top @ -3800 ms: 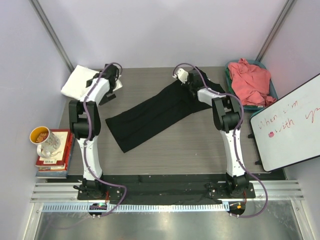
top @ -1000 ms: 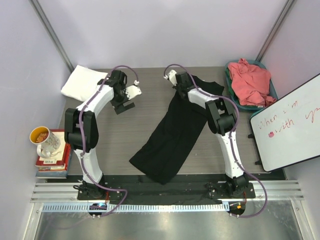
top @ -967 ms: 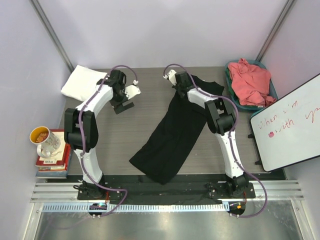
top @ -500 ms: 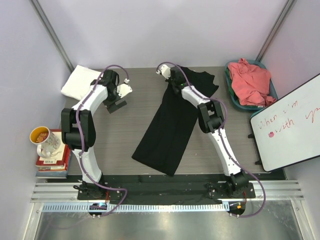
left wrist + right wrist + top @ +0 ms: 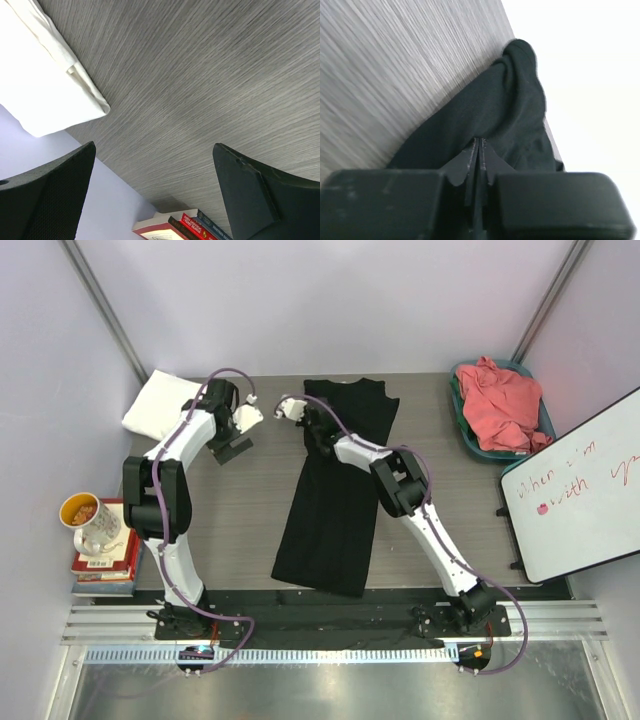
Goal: Fold and stack the t-shirts
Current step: Rotate the tshirt 90 degrees
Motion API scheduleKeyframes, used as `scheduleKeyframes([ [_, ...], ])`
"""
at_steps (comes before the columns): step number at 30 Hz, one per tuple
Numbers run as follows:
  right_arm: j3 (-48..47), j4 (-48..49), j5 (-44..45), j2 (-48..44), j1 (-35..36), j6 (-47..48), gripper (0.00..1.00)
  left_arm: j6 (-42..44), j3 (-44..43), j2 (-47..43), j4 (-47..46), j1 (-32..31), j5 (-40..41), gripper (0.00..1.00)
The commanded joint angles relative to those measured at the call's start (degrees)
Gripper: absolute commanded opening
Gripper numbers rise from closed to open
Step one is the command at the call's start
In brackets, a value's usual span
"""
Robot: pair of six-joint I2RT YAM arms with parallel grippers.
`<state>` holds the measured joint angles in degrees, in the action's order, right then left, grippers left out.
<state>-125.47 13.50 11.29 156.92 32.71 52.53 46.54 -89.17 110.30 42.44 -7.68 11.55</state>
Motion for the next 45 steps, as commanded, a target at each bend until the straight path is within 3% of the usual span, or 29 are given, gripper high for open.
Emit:
scheduleKeyframes([
  [1, 0.6, 13.0, 11.4, -2.0, 0.8, -0.1, 0.15, -2.0, 0.0, -0.9, -1.7, 0.1, -0.4, 1.0],
  [6, 3.7, 12.5, 17.0, -10.5, -0.3, -8.8, 0.29, -0.2, 0.5, -1.3, -1.7, 0.1, -3.3, 1.0],
  [12, 11.4, 5.4, 19.6, -23.8, -2.0, -12.9, 0.29, 0.7, -1.3, -1.6, 1.7, -0.1, -9.2, 1.0],
  [15, 14.7, -6.3, 13.4, -28.8, -4.7, -15.1, 0.12, 3.4, -3.6, -2.1, 6.5, -0.5, -18.4, 1.0],
  [17, 15.3, -20.1, 6.6, -30.6, -6.4, -15.5, 0.01, 5.7, -5.2, -2.5, 13.7, -1.3, -25.7, 1.0],
  [22, 16.4, -50.2, -21.7, -36.2, -10.9, -14.9, 0.01, 17.6, -6.1, -1.9, 27.1, -4.9, -36.6, 1.0],
  [29, 28.3, -60.7, -30.3, -43.1, -9.9, -7.1, 0.01, 25.2, -11.7, 6.5, 42.8, -10.4, -42.0, 1.0],
  [38, 33.1, -63.1, -29.0, -42.6, -9.9, -4.6, 0.01, 27.1, -16.0, 12.5, 46.2, -15.3, -44.6, 0.96],
  [39, 33.3, -61.7, -28.1, -42.2, -10.0, -4.5, 0.01, 26.4, -16.6, 12.9, 46.3, -16.0, -44.5, 0.9],
  [42, 31.6, -59.4, -25.6, -40.6, -11.0, -5.2, 0.01, 24.7, -22.4, 16.5, 49.2, -17.4, -43.2, 0.13],
  [43, 30.7, -59.3, -25.4, -40.0, -11.3, -5.9, 0.01, 24.0, -23.8, 18.8, 51.5, -17.4, -43.5, 0.0],
  [45, 28.8, -58.9, -24.7, -38.7, -12.1, -6.3, 0.01, 22.8, -25.9, 20.0, 52.5, -17.4, -44.1, 0.0],
])
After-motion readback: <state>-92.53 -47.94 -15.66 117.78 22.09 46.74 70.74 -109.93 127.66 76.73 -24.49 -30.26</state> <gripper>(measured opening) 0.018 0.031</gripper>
